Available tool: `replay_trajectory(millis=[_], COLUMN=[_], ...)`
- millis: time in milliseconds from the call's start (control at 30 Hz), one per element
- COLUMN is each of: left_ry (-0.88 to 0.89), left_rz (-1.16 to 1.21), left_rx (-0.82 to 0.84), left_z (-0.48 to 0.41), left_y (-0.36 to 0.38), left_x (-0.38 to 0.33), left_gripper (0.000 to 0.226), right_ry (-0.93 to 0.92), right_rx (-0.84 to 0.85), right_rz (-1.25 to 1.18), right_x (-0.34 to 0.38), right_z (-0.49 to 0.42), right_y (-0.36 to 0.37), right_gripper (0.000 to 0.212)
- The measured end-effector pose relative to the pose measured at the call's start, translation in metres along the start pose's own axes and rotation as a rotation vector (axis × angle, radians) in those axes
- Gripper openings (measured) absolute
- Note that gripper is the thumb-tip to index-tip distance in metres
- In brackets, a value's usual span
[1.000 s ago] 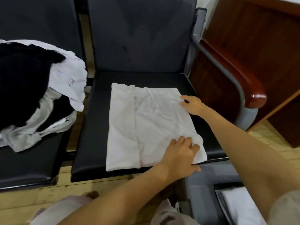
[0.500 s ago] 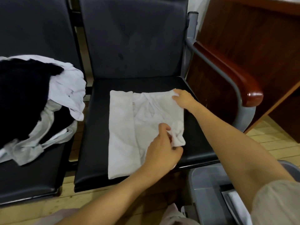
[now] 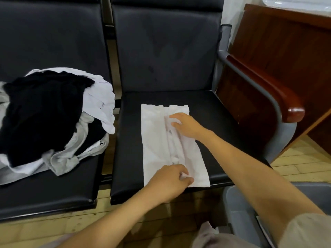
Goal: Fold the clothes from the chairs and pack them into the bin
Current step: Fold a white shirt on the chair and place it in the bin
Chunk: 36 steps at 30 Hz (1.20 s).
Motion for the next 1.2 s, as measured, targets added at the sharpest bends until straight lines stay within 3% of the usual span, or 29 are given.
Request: replay_trajectory(millis=[200,333,600,767,900,1000,1200], left_ry=[-0.024,0.047,0.288,0.377,0.318,0.284,0.333], left_rz=[0.004,-0.064,-0.53,-0.563,-0.39,-0.178,0.376], left_rx=[0.054,0.024,-0.066,-0.202,-0.276,-0.317,-0.248], left_z=[0.009,0.017,0.029,0.031,0.034,0.038,0.039], left_y=[-0.003,-0.014,-0.032,-0.042,-0.05,-0.053,-0.069], left_x=[0.013,0.019,0.051,0.06,0.063,0.063,0.038], left_gripper=[0.026,0.023,0.05,0.018,0.004,0.005,0.017], right_ry=[-0.185,-0.38,-0.502,-0.54,-0.449,-0.242,-0.159], right_rx=[0.059,-0.028,-0.016,-0.132,-0.153,-0.142,-0.026], right_rz=[0.112,0.188,0.436,0.48,0.452,0.239,-0.145], right_x=[-0.016,-0.021,-0.045,-0.04,-0.041,-0.042,0.002], right_z=[0.084,0.145,0.192,0.187,0.189,0.189,0.172], right_y=[0.01,0.009,0.006,0.013,0.001,-0.014,-0.057], right_gripper=[0.026,0.023,0.046,0.036,0.027,0.018,0.019])
Point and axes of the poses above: each hand's wrist, its own z-axis away from the middle knuckle, its own y-axis out of the palm, x = y × z, the point moved 5 cm from there along -z, towards the middle knuckle, and after that the axes turned 4 degrees about -x, right-handed, at the moved point
